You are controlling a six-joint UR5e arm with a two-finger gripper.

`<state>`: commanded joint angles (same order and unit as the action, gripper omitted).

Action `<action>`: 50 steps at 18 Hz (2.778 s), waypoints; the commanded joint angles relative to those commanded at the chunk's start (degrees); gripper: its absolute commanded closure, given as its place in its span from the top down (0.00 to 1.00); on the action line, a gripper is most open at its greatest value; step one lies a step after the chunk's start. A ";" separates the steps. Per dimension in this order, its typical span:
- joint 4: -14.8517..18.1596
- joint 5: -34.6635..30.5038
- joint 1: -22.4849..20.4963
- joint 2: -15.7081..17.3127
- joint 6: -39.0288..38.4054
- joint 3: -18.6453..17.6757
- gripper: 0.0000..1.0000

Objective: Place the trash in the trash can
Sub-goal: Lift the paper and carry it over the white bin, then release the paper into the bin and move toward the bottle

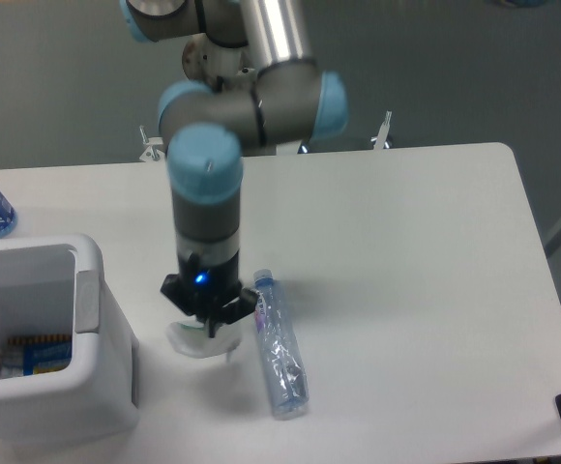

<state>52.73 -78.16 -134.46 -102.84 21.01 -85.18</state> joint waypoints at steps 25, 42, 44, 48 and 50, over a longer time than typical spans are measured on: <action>-0.18 25.95 8.50 2.21 -13.54 3.09 0.04; -5.89 23.68 9.92 -3.75 -13.54 8.60 1.00; -5.71 18.86 9.22 -6.13 -14.94 11.60 1.00; -5.71 5.85 7.29 -6.85 -14.69 12.05 1.00; -5.71 3.72 5.53 -7.02 -14.60 11.62 1.00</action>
<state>47.02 -74.44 -128.92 -109.86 6.42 -73.56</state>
